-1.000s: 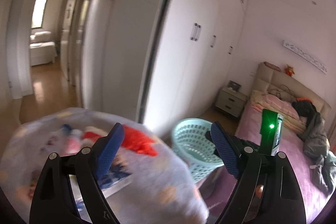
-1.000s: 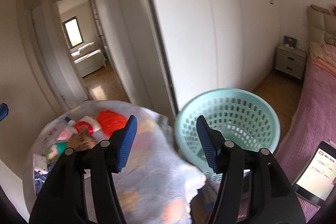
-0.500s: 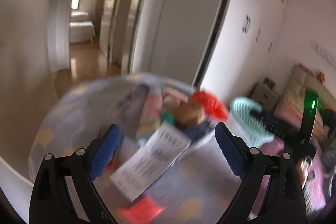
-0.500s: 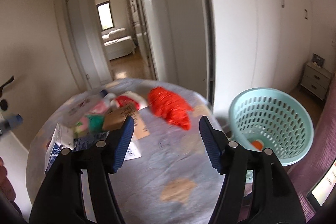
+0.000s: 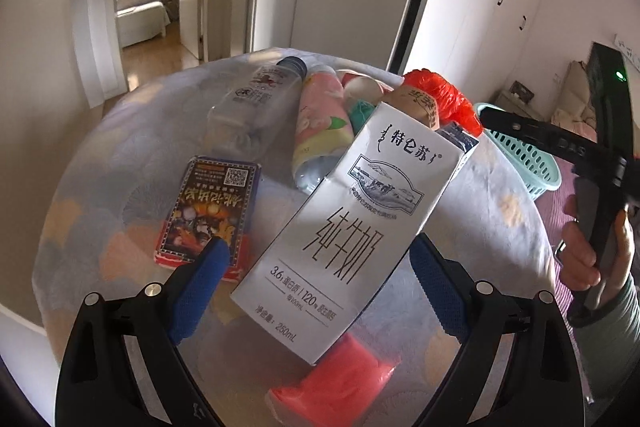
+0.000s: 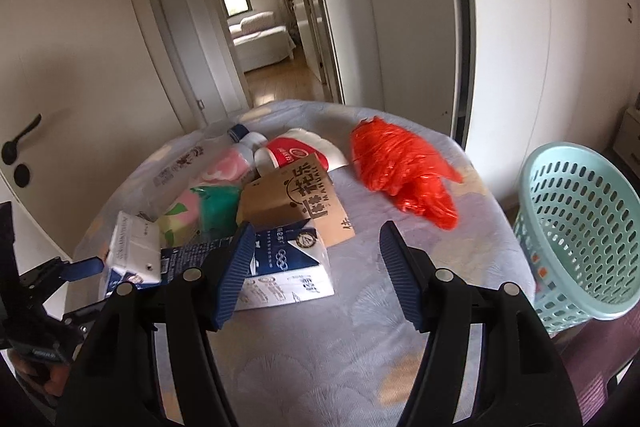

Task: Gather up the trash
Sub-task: 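Move both open tools back over the table, then grasp the white milk carton with the left tool while the right tool grasps the blue milk carton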

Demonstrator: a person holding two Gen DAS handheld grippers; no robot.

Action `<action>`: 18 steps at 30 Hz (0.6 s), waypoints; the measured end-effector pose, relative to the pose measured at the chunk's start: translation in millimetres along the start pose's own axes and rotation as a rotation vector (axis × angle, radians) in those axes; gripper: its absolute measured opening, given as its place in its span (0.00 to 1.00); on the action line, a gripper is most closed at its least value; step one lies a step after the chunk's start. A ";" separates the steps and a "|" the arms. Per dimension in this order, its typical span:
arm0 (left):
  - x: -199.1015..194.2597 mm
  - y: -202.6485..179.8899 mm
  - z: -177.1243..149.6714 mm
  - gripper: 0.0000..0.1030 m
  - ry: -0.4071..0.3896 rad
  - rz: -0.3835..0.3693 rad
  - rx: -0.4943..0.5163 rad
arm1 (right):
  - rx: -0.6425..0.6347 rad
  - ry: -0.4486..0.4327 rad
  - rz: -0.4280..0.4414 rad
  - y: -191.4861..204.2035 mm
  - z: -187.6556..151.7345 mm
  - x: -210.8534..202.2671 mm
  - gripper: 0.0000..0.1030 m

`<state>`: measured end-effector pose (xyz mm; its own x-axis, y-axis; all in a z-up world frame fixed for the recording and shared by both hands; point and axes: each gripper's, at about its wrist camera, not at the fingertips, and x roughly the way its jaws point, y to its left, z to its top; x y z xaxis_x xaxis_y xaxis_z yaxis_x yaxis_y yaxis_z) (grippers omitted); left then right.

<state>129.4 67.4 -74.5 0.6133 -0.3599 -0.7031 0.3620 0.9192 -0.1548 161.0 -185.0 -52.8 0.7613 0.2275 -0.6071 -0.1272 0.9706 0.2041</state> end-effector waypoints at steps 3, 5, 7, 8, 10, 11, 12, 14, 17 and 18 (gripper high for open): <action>3.4 -7.0 -0.9 0.85 0.008 0.006 0.033 | 0.000 0.028 0.016 2.6 2.0 13.7 0.59; 6.0 -11.3 0.2 0.85 0.016 0.016 0.048 | 0.001 0.047 0.029 4.8 2.2 22.3 0.59; 9.2 -14.0 1.4 0.79 0.029 0.027 0.054 | 0.007 0.078 0.050 5.4 1.4 29.5 0.59; 9.6 -15.0 1.6 0.76 0.031 0.033 0.056 | 0.012 0.094 0.066 5.9 0.5 32.6 0.59; 8.9 -16.2 1.9 0.73 0.031 0.039 0.056 | 0.020 0.100 0.090 6.3 -1.7 30.6 0.57; 7.8 -16.4 2.1 0.68 0.028 0.040 0.055 | 0.013 0.097 0.092 7.8 -2.9 28.3 0.52; 6.8 -17.3 2.5 0.64 0.024 0.039 0.055 | 0.007 0.097 0.091 8.9 -4.4 25.7 0.51; 2.8 -17.5 3.6 0.59 0.012 0.039 0.048 | 0.008 0.103 0.097 7.7 -7.2 21.7 0.44; -2.6 -17.2 5.7 0.52 -0.007 0.036 0.030 | 0.005 0.109 0.122 7.1 -13.6 11.1 0.36; -4.6 -17.3 6.5 0.52 -0.014 0.038 0.024 | 0.003 0.112 0.126 7.2 -15.6 8.7 0.36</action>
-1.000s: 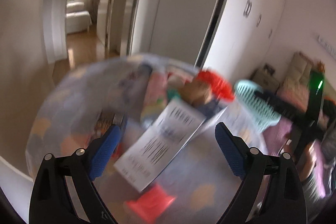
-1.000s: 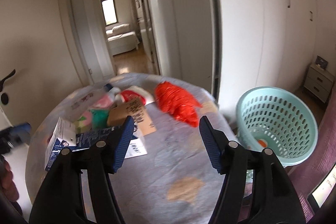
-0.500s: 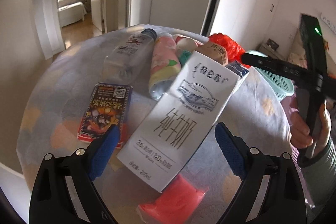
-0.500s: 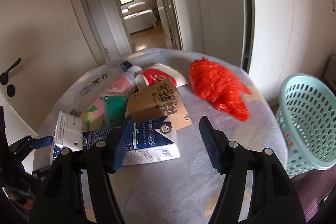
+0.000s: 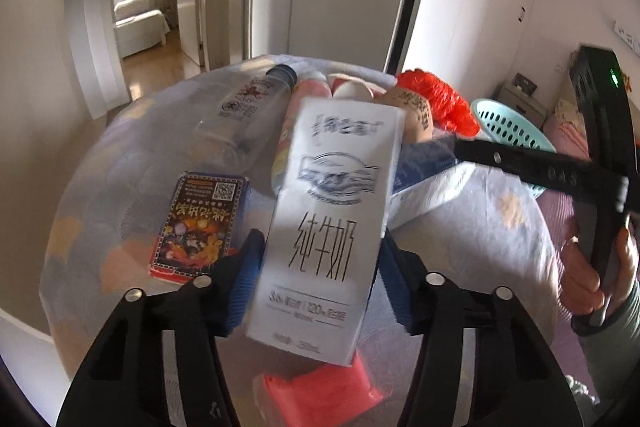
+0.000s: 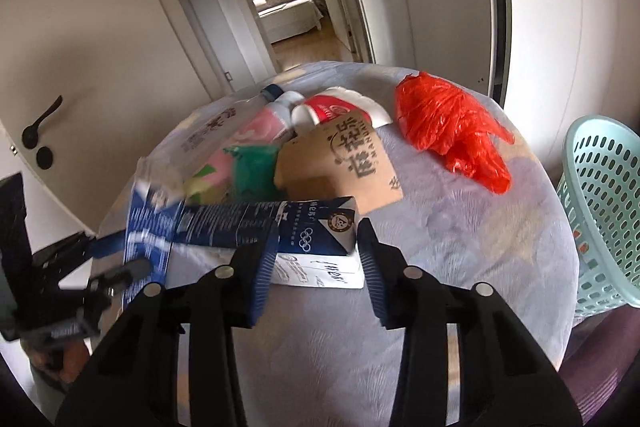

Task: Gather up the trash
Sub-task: 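Grasp the white milk carton with the left tool while the right tool grasps the blue milk carton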

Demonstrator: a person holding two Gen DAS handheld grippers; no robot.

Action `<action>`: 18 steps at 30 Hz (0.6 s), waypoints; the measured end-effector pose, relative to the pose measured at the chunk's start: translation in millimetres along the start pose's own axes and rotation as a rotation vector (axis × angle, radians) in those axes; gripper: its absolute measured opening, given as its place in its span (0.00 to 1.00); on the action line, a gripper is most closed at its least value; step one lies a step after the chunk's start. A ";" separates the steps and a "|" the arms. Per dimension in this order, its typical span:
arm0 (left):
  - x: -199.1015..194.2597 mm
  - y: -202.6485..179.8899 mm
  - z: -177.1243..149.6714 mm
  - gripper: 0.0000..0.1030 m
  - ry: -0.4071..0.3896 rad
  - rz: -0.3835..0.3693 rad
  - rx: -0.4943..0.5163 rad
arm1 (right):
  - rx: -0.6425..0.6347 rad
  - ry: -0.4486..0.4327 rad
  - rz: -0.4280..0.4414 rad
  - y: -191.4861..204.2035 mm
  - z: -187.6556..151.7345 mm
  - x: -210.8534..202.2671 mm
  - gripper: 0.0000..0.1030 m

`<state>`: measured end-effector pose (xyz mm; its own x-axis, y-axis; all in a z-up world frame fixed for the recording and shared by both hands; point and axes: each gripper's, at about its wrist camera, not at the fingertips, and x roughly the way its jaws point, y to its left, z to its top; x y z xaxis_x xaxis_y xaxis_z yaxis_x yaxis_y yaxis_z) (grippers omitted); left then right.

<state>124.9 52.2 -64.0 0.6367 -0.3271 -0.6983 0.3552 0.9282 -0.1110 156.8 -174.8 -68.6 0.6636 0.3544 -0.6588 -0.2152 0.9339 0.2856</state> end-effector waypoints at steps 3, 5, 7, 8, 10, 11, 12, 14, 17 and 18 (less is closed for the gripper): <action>-6.0 0.7 3.5 0.51 -0.021 -0.002 -0.026 | -0.012 0.013 0.037 4.4 -8.9 -7.2 0.36; -8.8 1.8 6.6 0.51 -0.036 -0.005 -0.040 | -0.037 0.018 0.053 9.6 -17.8 -14.3 0.36; -11.0 3.4 8.6 0.51 -0.047 0.001 -0.054 | -0.082 0.038 0.074 16.3 -28.9 -22.2 0.36; -11.6 4.4 9.5 0.51 -0.049 0.004 -0.062 | -0.108 0.049 0.099 19.8 -34.7 -26.2 0.36; -11.7 5.7 10.6 0.51 -0.052 0.004 -0.074 | -0.152 0.044 0.107 23.8 -42.8 -35.6 0.38; -11.8 6.4 10.9 0.51 -0.055 0.006 -0.080 | -0.172 0.037 0.092 25.1 -44.0 -39.9 0.47; -11.6 7.2 11.5 0.51 -0.056 0.007 -0.085 | -0.205 0.020 0.060 26.4 -43.6 -42.7 0.62; -10.8 9.6 12.3 0.51 -0.057 0.012 -0.103 | -0.263 -0.023 -0.001 29.6 -37.6 -43.3 0.69; -11.8 14.1 13.4 0.51 -0.064 0.012 -0.136 | -0.318 -0.033 0.023 34.5 -22.4 -33.3 0.70; -12.7 15.7 13.4 0.51 -0.066 0.010 -0.144 | -0.322 -0.035 0.018 34.0 -14.9 -25.3 0.72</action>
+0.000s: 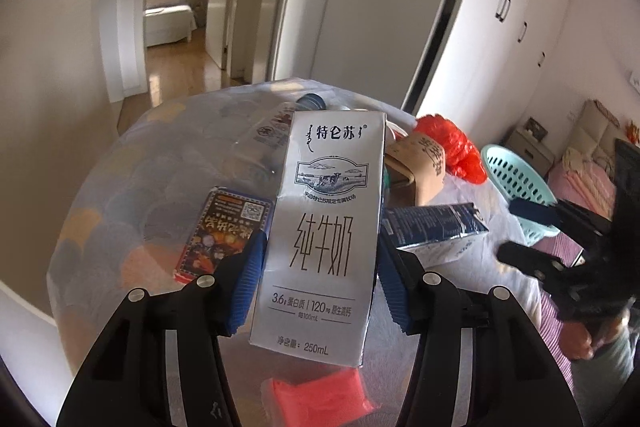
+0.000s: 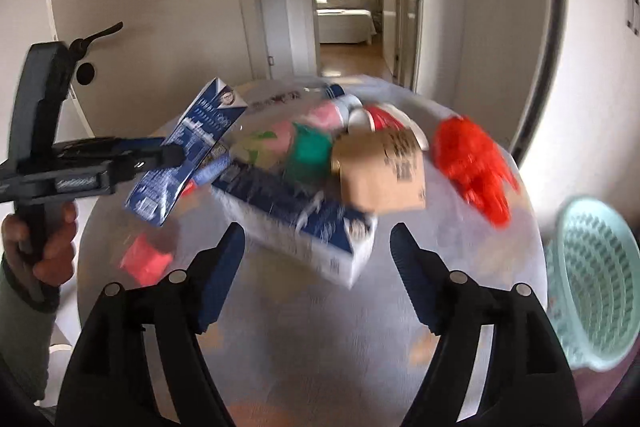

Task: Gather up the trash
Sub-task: 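Grasp the white milk carton with the left tool while the right tool grasps the blue milk carton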

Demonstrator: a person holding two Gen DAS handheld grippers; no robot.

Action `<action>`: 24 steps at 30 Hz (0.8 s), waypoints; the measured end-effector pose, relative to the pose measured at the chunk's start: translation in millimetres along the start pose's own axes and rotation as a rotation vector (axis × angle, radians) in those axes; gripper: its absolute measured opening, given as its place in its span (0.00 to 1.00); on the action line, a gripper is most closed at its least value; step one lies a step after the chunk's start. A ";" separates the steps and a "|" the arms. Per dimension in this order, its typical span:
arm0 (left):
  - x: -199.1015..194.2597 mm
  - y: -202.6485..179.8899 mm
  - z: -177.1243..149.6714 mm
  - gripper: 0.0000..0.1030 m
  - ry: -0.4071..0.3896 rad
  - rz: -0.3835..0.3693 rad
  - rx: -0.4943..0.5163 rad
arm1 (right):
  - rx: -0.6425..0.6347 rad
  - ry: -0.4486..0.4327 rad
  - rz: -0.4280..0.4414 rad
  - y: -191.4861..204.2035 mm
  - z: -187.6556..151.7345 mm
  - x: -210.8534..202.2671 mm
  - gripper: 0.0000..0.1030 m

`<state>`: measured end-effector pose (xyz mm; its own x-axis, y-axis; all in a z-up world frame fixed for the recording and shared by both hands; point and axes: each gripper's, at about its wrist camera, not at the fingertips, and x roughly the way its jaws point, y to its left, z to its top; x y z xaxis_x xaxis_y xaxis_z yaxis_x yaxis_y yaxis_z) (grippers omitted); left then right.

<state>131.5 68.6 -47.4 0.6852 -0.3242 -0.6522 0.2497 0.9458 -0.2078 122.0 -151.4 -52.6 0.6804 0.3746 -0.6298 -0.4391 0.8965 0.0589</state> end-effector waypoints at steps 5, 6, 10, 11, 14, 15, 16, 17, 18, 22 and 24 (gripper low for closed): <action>-3.7 5.2 2.6 0.51 -0.003 0.011 -0.018 | 0.007 0.090 0.054 -8.6 12.9 40.3 0.73; -4.8 5.3 2.5 0.51 -0.005 0.013 -0.017 | 0.008 0.101 0.066 -8.6 10.7 44.0 0.73; -5.1 6.6 1.5 0.51 -0.011 0.014 -0.016 | -0.002 0.098 0.072 -2.8 -3.5 37.3 0.61; -3.3 6.7 1.1 0.51 -0.008 0.014 -0.018 | -0.007 0.105 0.071 0.1 -8.5 33.9 0.58; 0.2 6.5 -0.4 0.51 -0.003 0.010 -0.022 | -0.037 0.130 0.087 10.2 -21.3 26.4 0.49; 1.1 6.1 -1.0 0.51 -0.004 0.007 -0.023 | -0.055 0.128 0.105 16.4 -25.6 21.6 0.49; 0.8 6.4 -1.4 0.51 -0.004 0.005 -0.025 | -0.074 0.121 0.108 22.3 -28.4 17.9 0.49; 1.0 6.3 -1.7 0.51 -0.005 0.003 -0.027 | -0.082 0.116 0.104 26.0 -29.4 16.5 0.49; 0.9 6.5 -1.9 0.51 -0.004 0.002 -0.028 | -0.087 0.108 0.094 29.6 -29.1 17.1 0.49; -4.2 6.5 -1.4 0.51 -0.012 0.004 -0.028 | -0.056 0.121 0.116 29.8 -22.8 34.5 0.49; -7.7 5.7 -1.2 0.51 -0.018 0.003 -0.025 | -0.034 0.130 0.128 30.1 -22.2 43.8 0.49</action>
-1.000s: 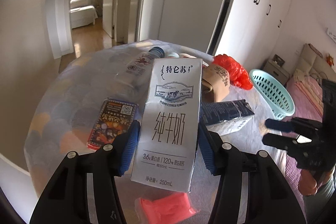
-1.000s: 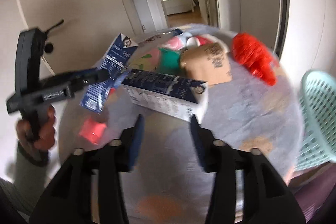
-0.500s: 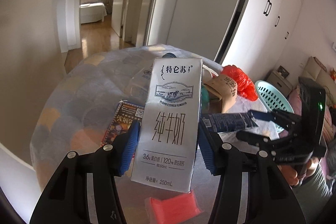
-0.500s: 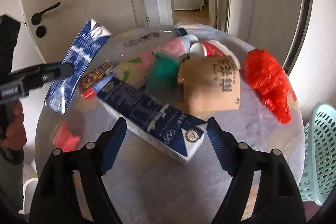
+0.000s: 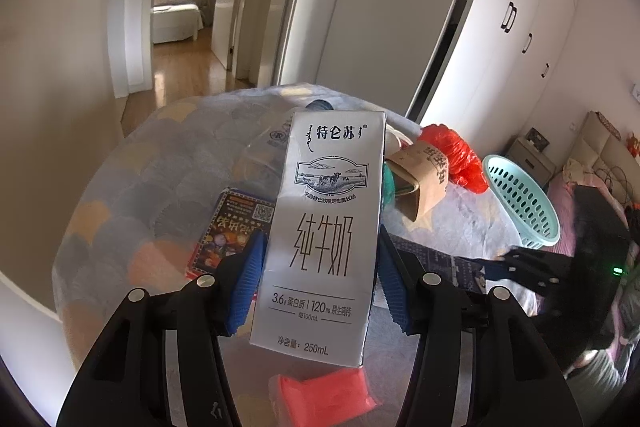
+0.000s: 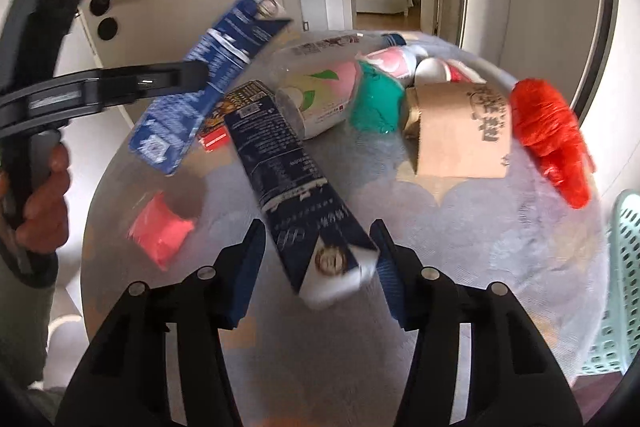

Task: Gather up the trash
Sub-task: 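Grasp the white milk carton with the left tool while the right tool grasps the blue milk carton, then carry both cartons over the teal basket and open both tools to drop them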

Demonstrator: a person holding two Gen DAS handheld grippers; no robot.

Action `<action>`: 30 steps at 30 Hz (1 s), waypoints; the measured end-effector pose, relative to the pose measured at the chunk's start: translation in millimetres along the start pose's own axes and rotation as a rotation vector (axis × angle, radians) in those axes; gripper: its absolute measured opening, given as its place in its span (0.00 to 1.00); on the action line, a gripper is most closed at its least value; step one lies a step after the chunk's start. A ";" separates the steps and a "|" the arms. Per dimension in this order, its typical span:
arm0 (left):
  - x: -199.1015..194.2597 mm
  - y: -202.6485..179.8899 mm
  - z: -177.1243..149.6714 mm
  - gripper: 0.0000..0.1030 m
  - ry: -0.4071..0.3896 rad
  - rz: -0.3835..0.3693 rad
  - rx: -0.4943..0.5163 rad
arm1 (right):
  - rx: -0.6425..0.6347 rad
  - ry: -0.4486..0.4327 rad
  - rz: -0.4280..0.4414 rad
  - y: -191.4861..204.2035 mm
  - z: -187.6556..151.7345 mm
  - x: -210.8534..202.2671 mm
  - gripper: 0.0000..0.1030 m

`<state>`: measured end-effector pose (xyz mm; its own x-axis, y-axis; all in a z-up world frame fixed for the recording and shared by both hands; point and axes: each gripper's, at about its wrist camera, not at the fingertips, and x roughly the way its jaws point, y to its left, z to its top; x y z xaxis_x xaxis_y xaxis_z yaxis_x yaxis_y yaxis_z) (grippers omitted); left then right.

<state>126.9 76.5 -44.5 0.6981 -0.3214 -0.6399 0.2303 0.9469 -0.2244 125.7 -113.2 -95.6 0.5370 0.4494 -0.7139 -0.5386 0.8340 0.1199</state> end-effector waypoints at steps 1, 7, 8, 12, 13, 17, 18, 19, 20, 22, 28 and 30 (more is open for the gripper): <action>-1.5 -0.5 0.1 0.51 -0.003 0.000 0.005 | 0.015 0.002 0.007 -1.1 0.5 3.1 0.49; -5.8 -7.9 1.3 0.51 -0.010 0.004 0.023 | 0.027 -0.040 0.049 2.1 -2.8 -6.1 0.35; -6.6 -10.1 2.3 0.51 -0.013 0.001 0.025 | 0.023 -0.059 0.047 3.1 -4.1 -12.6 0.33; -9.3 -23.6 7.5 0.51 -0.027 -0.013 0.045 | 0.034 -0.108 -0.013 -0.9 -12.1 -37.4 0.33; -9.5 -29.7 9.5 0.51 -0.031 -0.022 0.054 | 0.048 -0.115 -0.016 -4.8 -14.6 -42.7 0.33; -5.7 -51.7 15.5 0.51 -0.038 -0.047 0.086 | 0.094 -0.158 -0.047 -23.2 -27.4 -72.1 0.33; -4.5 -57.4 16.8 0.51 -0.038 -0.055 0.093 | 0.107 -0.168 -0.057 -27.8 -29.4 -77.8 0.33; -2.4 -64.3 19.2 0.51 -0.038 -0.066 0.102 | 0.122 -0.179 -0.068 -33.2 -32.0 -84.2 0.33; 0.1 -71.5 21.6 0.51 -0.037 -0.077 0.113 | 0.145 -0.195 -0.091 -41.4 -34.5 -92.6 0.33; 5.6 -84.1 25.5 0.51 -0.034 -0.094 0.129 | 0.172 -0.219 -0.134 -52.3 -38.5 -103.7 0.33; 30.0 -136.0 42.2 0.51 -0.026 -0.162 0.189 | 0.302 -0.302 -0.296 -99.7 -44.8 -141.9 0.33; 39.4 -154.9 47.8 0.51 -0.027 -0.188 0.210 | 0.343 -0.323 -0.351 -114.8 -47.2 -151.9 0.33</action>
<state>151.1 -82.4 0.2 0.6470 -0.4942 -0.5806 0.4912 0.8526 -0.1783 75.2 -292.3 -33.4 0.8448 0.1572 -0.5115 -0.0803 0.9823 0.1693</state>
